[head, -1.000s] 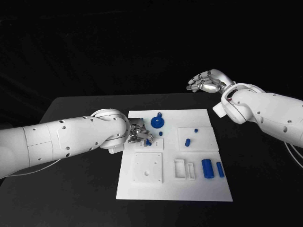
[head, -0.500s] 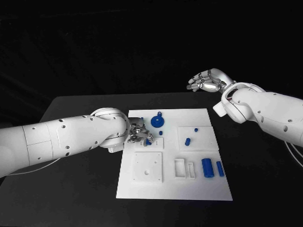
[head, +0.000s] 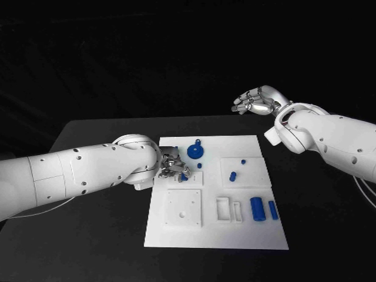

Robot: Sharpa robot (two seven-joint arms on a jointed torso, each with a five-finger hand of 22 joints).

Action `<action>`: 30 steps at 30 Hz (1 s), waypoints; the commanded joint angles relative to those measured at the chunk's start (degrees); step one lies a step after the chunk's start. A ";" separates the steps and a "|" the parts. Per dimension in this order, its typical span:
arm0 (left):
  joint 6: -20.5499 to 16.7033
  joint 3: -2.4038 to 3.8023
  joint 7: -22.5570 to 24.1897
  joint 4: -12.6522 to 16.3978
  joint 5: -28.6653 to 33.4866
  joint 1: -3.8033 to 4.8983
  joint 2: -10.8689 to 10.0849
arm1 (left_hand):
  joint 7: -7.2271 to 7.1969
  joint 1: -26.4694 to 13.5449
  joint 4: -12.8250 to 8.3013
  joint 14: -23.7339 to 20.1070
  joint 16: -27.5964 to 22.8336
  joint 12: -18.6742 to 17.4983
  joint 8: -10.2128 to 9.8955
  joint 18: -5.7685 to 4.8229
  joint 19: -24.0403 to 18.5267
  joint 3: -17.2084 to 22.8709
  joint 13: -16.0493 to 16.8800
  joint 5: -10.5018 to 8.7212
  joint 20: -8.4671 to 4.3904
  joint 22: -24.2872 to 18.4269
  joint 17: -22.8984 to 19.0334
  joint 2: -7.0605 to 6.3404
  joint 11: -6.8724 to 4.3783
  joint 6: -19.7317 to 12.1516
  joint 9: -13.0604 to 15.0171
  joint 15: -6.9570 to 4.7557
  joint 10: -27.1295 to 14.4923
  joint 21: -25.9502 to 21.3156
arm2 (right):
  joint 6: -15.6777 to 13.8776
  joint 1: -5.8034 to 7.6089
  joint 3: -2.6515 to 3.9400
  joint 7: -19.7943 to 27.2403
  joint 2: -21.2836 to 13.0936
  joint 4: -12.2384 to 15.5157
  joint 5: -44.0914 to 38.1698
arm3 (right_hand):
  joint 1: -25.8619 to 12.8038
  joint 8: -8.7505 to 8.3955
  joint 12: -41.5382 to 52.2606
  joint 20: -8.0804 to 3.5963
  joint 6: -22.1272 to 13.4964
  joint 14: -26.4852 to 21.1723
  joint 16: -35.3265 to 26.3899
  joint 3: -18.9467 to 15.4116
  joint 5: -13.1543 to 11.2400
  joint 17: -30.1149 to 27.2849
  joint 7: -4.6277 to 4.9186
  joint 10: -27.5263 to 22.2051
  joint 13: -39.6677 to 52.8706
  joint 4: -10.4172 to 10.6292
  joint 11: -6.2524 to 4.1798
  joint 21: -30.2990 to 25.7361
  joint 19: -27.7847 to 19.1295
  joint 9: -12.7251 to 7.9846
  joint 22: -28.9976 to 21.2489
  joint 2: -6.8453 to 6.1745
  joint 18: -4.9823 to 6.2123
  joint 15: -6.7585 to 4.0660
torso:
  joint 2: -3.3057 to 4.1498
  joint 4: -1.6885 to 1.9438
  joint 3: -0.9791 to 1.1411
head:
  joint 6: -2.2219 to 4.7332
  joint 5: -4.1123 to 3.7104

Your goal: Assemble the parts on the task board

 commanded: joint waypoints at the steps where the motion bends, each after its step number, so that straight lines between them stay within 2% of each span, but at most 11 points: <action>1: 3.69 -0.63 -0.74 0.02 0.21 -0.80 0.22 | -3.48 1.89 -1.65 0.42 0.13 0.14 -0.02 1.08 -0.28 2.10 -0.02 -1.16 -5.87 -0.10 -0.11 1.55 -1.34 10.91 -0.10 -0.75 -1.63 0.03 | 0.40 0.00 0.02 0.11 -0.03 0.20 0.11 | 0.08 0.31 0.22 0.07 -0.34 -0.45 -0.29 -0.30 0.29 -0.08 0.13 0.03 -0.09 0.03 0.21 -0.33 -0.42 -0.09 0.07 0.26 0.47 0.11 | 0.02 -0.02 0.02 | -0.08 -0.02; 4: 3.75 -0.63 -0.76 -0.08 0.15 -0.79 0.27 | -3.48 1.59 -1.24 0.44 0.17 0.16 0.04 1.06 -0.28 1.83 -0.01 -2.10 -5.84 -0.13 -0.12 1.24 -1.33 10.96 -0.08 -0.76 -1.59 0.02 | 0.52 0.00 0.02 0.04 -0.02 0.31 0.11 | 0.08 0.32 0.22 0.08 -0.34 -0.45 -0.29 -0.30 0.30 -0.08 0.13 0.03 -0.10 0.03 0.21 -0.33 -0.43 -0.10 0.08 0.26 0.48 0.11 | 0.01 -0.02 0.04 | -0.14 -0.07; 5: 3.85 -0.63 -0.75 -0.11 0.14 -0.79 0.29 | -3.51 1.34 -0.79 0.47 0.22 0.20 0.09 1.08 -0.27 1.62 0.02 -3.70 -5.86 -0.15 -0.12 0.93 -1.36 10.99 -0.06 -0.79 -1.56 0.01 | 0.55 0.00 0.02 0.03 0.00 0.30 0.11 | 0.10 0.32 0.23 0.08 -0.34 -0.45 -0.29 -0.28 0.37 -0.08 0.13 0.03 -0.13 0.02 0.21 -0.34 -0.43 -0.12 0.09 0.28 0.49 0.11 | 0.02 -0.03 0.05 | -0.15 -0.06; 8: 3.76 -0.63 -0.69 -0.18 0.07 -0.79 0.44 | -3.53 1.23 -0.29 0.47 0.26 0.22 0.13 1.14 -0.27 1.55 0.03 -4.96 -5.90 -0.17 -0.13 0.45 -1.38 10.98 -0.06 -0.85 -1.57 0.01 | 0.52 0.00 0.02 0.02 0.01 0.29 0.10 | 0.12 0.36 0.27 0.12 -0.32 -0.47 -0.32 -0.24 0.83 -0.08 0.12 0.04 -0.25 0.03 0.21 -0.37 -0.45 -0.17 0.15 0.30 0.53 0.12 | 0.01 -0.02 0.03 | -0.12 -0.07; 10: 3.83 -0.63 -0.64 -0.33 0.06 -0.79 0.59 | -3.55 1.01 0.52 0.43 0.28 0.24 0.16 1.21 -0.30 1.37 0.04 -7.07 -5.93 -0.20 -0.15 -0.44 -1.40 10.94 -0.06 -0.92 -1.57 -0.02 | 0.52 0.00 0.02 0.03 0.01 0.28 0.10 | 0.13 0.36 0.28 0.13 -0.32 -0.48 -0.32 -0.23 0.91 -0.08 0.12 0.04 -0.27 0.03 0.21 -0.38 -0.46 -0.18 0.16 0.30 0.54 0.13 | 0.01 -0.01 0.04 | -0.16 -0.08; 15: 3.63 -0.62 -0.61 -0.98 0.06 -0.81 1.05 | -3.57 0.42 2.22 0.38 0.33 0.23 0.22 1.30 -0.35 1.00 0.04 -10.51 -5.98 -0.23 -0.18 -1.96 -1.42 10.87 -0.08 -1.01 -1.61 -0.04 | 0.57 0.00 0.02 0.01 -0.03 0.33 0.10 | 0.12 0.36 0.29 0.14 -0.33 -0.49 -0.33 -0.25 0.99 -0.08 0.13 0.04 -0.31 0.01 0.21 -0.39 -0.48 -0.21 0.18 0.25 0.55 0.13 | 0.04 -0.04 0.01 | -0.08 -0.17; 24: 3.43 -0.62 -0.64 -1.02 0.06 -0.81 1.00 | -3.62 -0.38 4.28 0.31 0.40 0.26 0.32 1.47 -0.47 0.70 0.04 -14.36 -6.06 -0.22 -0.22 -3.40 -1.49 10.76 -0.08 -1.22 -1.66 -0.02 | 0.59 -0.01 0.02 0.01 0.01 0.30 0.10 | 0.11 0.37 0.31 0.17 -0.34 -0.56 -0.37 -0.29 1.08 -0.09 0.13 0.04 -0.39 -0.01 0.22 -0.44 -0.56 -0.24 0.21 0.20 0.55 0.16 | 0.05 0.05 0.03 | -0.21 -0.24; 25: 3.36 -0.62 -0.68 -1.01 0.06 -0.81 0.98 | -3.63 -0.50 4.54 0.31 0.41 0.27 0.35 1.50 -0.50 0.65 0.04 -15.42 -6.07 -0.23 -0.22 -3.55 -1.50 10.76 -0.07 -1.24 -1.66 -0.04 | 0.59 -0.01 0.02 0.00 0.00 0.33 0.10 | 0.10 0.37 0.31 0.18 -0.34 -0.56 -0.38 -0.29 1.08 -0.09 0.13 0.04 -0.39 -0.01 0.22 -0.44 -0.56 -0.25 0.21 0.20 0.55 0.16 | 0.05 0.04 0.04 | -0.24 -0.24; 27: 3.45 -0.62 -0.72 -1.01 0.06 -0.81 0.94 | -3.66 -0.83 5.35 0.27 0.43 0.27 0.37 1.58 -0.58 0.54 0.03 -18.80 -6.10 -0.24 -0.24 -4.21 -1.53 10.69 -0.07 -1.32 -1.70 -0.08 | 0.59 -0.01 0.02 0.01 0.00 0.33 0.10 | 0.09 0.37 0.31 0.19 -0.34 -0.58 -0.39 -0.30 1.09 -0.09 0.14 0.04 -0.41 -0.01 0.22 -0.45 -0.58 -0.26 0.22 0.19 0.55 0.17 | 0.06 0.05 0.02 | -0.25 -0.28; 30: 3.65 -0.62 -0.76 -0.99 0.06 -0.81 0.86 | -3.67 -0.91 5.63 0.25 0.45 0.28 0.40 1.62 -0.61 0.49 0.04 -19.68 -6.12 -0.23 -0.24 -4.61 -1.54 10.68 -0.06 -1.36 -1.71 -0.07 | 0.58 -0.01 0.02 0.02 -0.08 0.36 0.10 | 0.09 0.38 0.32 0.19 -0.35 -0.60 -0.40 -0.31 1.11 -0.09 0.14 0.03 -0.43 -0.01 0.22 -0.47 -0.61 -0.27 0.23 0.19 0.55 0.18 | 0.00 0.02 0.01 | -0.25 -0.26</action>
